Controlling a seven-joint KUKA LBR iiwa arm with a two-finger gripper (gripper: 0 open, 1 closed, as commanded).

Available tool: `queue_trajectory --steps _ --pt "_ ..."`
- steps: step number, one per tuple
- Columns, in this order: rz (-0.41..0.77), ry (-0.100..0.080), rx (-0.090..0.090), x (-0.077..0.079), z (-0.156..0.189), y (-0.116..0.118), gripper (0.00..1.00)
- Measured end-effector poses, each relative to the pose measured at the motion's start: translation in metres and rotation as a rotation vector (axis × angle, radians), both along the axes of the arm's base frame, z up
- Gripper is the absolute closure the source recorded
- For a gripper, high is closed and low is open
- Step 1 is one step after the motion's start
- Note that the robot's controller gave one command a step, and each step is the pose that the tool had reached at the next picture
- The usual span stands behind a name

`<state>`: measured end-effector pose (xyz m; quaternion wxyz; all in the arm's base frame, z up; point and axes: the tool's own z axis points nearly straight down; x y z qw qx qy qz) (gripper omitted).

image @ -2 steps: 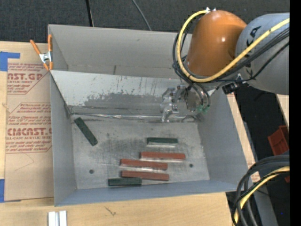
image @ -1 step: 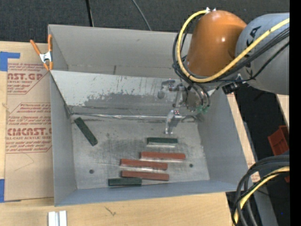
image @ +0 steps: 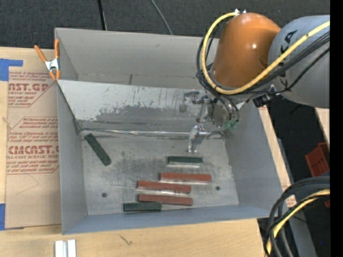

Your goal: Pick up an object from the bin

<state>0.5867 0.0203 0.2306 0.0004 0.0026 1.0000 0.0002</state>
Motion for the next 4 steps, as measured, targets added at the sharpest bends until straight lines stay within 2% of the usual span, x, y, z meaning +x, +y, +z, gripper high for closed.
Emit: queue_trajectory --steps 1,2,3,4 --pt "0.058 -0.005 0.0 -0.032 -0.072 -0.012 0.0" --pt "0.071 0.006 0.0 -0.03 -0.157 -0.025 1.0" --pt "0.072 0.006 0.0 -0.03 -0.157 -0.025 1.0" --pt "0.03 -0.003 0.0 -0.053 -0.002 -0.025 1.0"
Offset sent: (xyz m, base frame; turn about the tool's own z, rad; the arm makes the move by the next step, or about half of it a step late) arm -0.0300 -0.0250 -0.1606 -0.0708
